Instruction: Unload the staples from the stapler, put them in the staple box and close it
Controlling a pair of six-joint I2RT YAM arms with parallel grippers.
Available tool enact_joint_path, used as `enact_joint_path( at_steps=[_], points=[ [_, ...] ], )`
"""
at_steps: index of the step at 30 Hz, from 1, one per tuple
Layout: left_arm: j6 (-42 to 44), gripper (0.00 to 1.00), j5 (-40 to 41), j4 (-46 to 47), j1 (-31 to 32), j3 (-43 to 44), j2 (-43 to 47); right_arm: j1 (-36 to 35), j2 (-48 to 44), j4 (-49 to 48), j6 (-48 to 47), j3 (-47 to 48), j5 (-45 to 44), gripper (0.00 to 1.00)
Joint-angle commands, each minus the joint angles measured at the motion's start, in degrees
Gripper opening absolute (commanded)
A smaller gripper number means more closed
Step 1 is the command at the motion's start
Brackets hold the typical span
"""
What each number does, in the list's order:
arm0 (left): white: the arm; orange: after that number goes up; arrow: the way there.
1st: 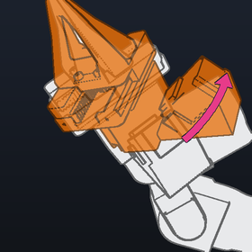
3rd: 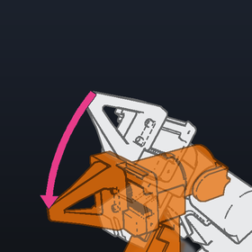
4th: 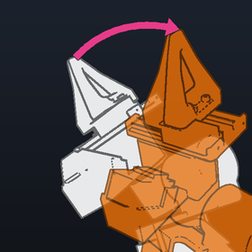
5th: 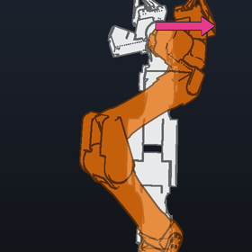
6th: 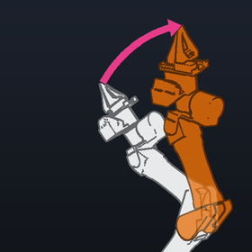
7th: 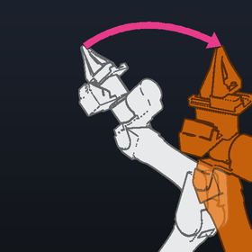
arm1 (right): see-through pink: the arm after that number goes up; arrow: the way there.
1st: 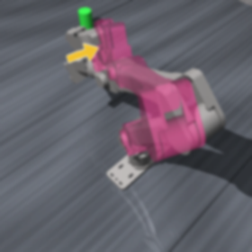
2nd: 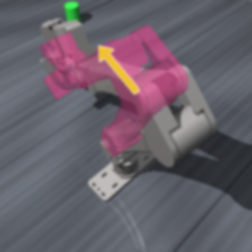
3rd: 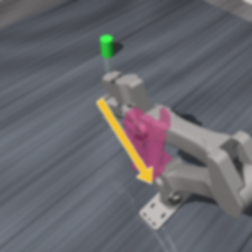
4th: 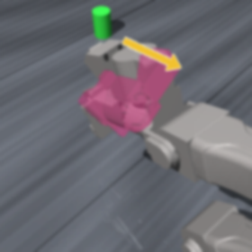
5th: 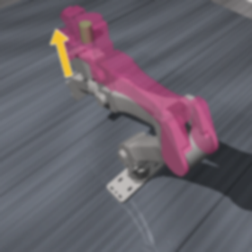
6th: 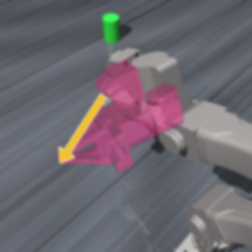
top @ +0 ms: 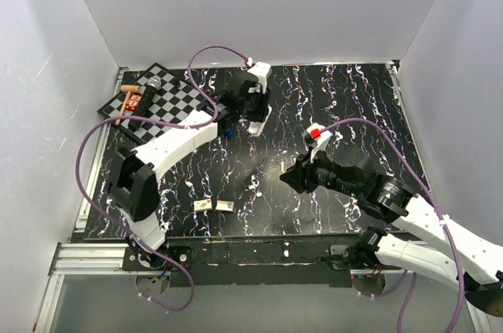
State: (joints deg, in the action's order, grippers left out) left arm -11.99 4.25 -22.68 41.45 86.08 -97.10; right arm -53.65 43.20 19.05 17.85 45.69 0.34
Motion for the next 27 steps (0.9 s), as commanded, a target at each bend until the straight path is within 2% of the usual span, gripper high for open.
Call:
enact_joint_path(
  at_steps=[1, 6, 13, 16, 20, 27],
  points=[
    [-1.5, 0.00, 2.2, 0.8, -4.3, 5.2, -4.7, 0.1, 0.2, -5.2, 2.2, -0.8, 2.3, 0.45],
    [-2.0, 0.00, 3.9, -0.7, -6.3, 9.8, -11.2, 0.1, 0.1, -5.9, 1.8, -1.8, 3.3, 0.52],
    [-3.5, 0.01, 4.8, -1.0, -7.6, 12.8, -17.9, 0.1, 0.7, -6.1, 1.4, -2.7, 3.5, 0.53],
    [-4.1, 0.04, 5.1, -1.0, -8.1, 13.7, -19.9, 0.1, 0.9, -6.3, 1.4, -3.1, 3.5, 0.53],
    [-4.2, 0.15, 6.3, -0.9, -8.6, 14.1, -22.3, 0.1, 1.0, -6.7, 1.5, -3.8, 3.7, 0.54],
    [-3.0, 0.22, 8.3, -1.0, -9.2, 15.3, -25.2, 0.1, 1.6, -7.3, 1.6, -4.6, 3.8, 0.54]
  ],
)
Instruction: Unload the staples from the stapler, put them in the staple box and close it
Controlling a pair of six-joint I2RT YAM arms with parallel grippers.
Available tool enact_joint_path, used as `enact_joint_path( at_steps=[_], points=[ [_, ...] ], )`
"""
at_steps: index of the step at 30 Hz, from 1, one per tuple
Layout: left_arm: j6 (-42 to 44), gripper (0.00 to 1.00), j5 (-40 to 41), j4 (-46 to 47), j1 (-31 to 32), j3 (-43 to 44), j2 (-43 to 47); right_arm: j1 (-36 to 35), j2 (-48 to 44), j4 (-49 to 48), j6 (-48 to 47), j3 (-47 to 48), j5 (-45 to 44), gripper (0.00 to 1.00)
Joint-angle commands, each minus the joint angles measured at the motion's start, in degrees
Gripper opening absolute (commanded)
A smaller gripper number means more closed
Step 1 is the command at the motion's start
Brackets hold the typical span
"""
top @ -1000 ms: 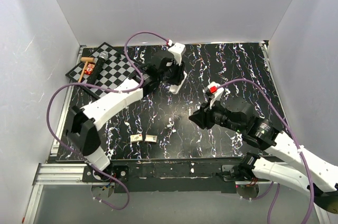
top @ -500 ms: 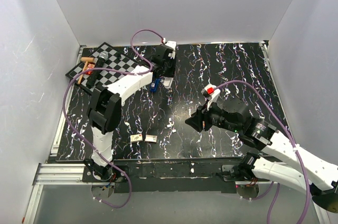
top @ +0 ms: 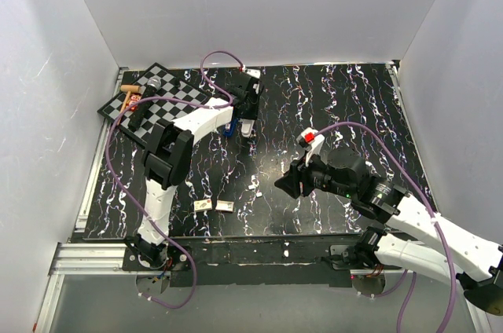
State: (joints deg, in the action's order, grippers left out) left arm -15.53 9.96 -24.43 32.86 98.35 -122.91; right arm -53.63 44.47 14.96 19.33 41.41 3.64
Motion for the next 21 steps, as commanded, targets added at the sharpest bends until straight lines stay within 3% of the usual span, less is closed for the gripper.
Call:
enact_joint_path(
  at_steps=[1, 8, 13, 21],
  points=[
    [0.7, 0.23, 3.0, 0.8, -0.6, 3.2, 0.1, 0.1, 0.5, -3.3, 0.2, -0.3, 0.7, 0.54],
    [1.5, 0.36, 2.8, 1.0, -0.7, 2.7, -1.5, 0.1, 1.2, -3.8, 0.5, -0.7, 1.4, 0.54],
    [2.7, 0.55, -1.7, 4.7, -0.8, -0.5, -0.5, 0.1, 1.0, -3.6, 0.6, -0.8, 1.5, 0.56],
    [4.5, 0.60, -4.3, 7.0, -0.8, -2.9, 4.3, 0.1, -0.3, -2.5, 0.8, -0.7, 1.5, 0.57]
  ],
)
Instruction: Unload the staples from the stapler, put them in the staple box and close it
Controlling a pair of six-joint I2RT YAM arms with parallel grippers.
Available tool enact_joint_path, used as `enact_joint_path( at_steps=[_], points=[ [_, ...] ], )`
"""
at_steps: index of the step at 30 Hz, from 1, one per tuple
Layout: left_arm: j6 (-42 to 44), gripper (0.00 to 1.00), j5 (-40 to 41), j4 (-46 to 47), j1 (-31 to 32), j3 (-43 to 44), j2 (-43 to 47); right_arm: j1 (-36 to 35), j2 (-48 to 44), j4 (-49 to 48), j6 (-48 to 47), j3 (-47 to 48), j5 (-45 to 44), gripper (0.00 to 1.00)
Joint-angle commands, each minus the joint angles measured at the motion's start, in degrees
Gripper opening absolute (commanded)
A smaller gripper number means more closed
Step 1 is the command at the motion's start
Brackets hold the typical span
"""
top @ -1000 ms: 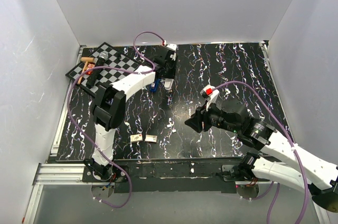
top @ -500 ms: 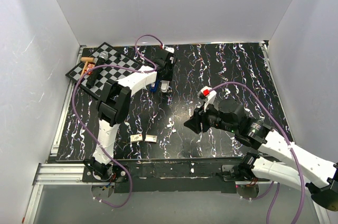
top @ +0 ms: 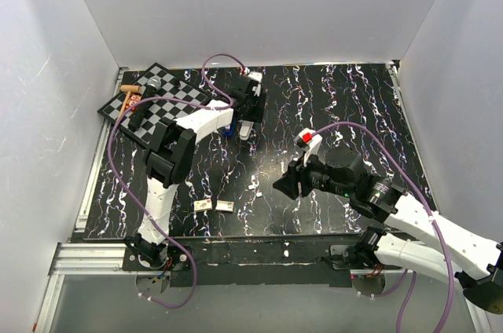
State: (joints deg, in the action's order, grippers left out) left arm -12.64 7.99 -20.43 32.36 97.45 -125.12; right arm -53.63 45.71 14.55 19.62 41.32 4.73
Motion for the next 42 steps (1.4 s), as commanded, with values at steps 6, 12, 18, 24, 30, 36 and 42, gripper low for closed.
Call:
enact_joint_path(
  at_steps=[6, 12, 18, 24, 30, 36, 42],
  points=[
    [3.3, 0.70, -8.0, 7.1, -0.3, -9.9, 18.8, 0.1, -0.4, 1.8, -1.1, 1.7, -0.2, 0.58],
    [4.1, 0.98, -12.2, 10.8, -0.2, -20.8, 33.0, 0.1, 0.9, 4.3, -3.9, 3.2, -1.7, 0.60],
    [4.3, 0.98, -12.6, 8.7, -0.2, -26.3, 44.6, 0.1, 7.1, 8.2, -7.4, 6.8, -1.2, 0.60],
    [0.4, 0.98, -13.8, 2.3, -0.3, -28.5, 51.9, 0.1, 14.2, 9.6, -10.4, 10.5, -1.5, 0.61],
    [0.2, 0.98, -15.9, -1.9, -0.3, -31.6, 59.0, 0.1, 21.9, 10.9, -11.3, 14.7, -1.0, 0.61],
    [-1.4, 0.98, -15.4, -6.6, -0.3, -34.3, 64.7, 0.0, 28.7, 12.0, -12.4, 17.2, -0.3, 0.62],
    [-0.7, 0.98, -12.4, -7.3, -0.3, -39.5, 71.8, -0.8, 36.9, 12.0, -10.0, 20.6, -2.7, 0.62]
  ],
)
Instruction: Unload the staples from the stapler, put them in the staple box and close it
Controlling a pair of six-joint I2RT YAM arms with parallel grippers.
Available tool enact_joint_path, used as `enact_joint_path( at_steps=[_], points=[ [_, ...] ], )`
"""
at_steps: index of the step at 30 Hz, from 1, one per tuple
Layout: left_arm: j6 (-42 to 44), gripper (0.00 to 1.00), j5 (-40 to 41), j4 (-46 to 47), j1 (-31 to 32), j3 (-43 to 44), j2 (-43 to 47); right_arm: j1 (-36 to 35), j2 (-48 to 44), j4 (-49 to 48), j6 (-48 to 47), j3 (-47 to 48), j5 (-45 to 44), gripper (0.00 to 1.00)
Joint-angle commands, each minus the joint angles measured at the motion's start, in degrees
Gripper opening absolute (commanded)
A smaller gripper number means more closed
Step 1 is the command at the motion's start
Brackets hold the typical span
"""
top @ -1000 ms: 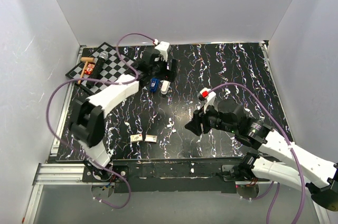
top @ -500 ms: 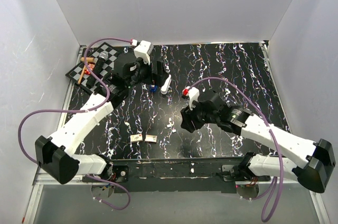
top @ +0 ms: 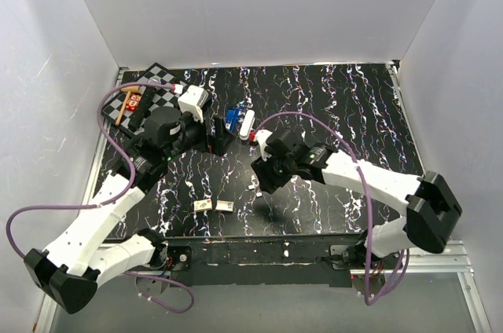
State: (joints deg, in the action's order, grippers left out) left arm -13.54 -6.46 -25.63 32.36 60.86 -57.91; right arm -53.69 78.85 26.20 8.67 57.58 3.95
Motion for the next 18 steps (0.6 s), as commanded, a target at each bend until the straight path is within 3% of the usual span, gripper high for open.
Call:
enact_joint_path(
  at_steps=[1, 12, 18],
  points=[
    [0.5, 0.98, 2.7, -2.1, -0.2, -3.9, 5.7, -1.0, 5.2, 0.5, 1.8, 5.4, -2.6, 0.62],
    [3.7, 0.98, 5.6, -0.7, -0.3, -12.1, 12.6, -4.1, 18.3, 1.3, 3.6, 11.8, -8.7, 0.62],
    [3.6, 0.98, 7.8, 2.0, -0.3, -15.6, 15.8, -4.2, 23.4, 4.8, 10.6, 17.6, -13.3, 0.62]
  ],
)
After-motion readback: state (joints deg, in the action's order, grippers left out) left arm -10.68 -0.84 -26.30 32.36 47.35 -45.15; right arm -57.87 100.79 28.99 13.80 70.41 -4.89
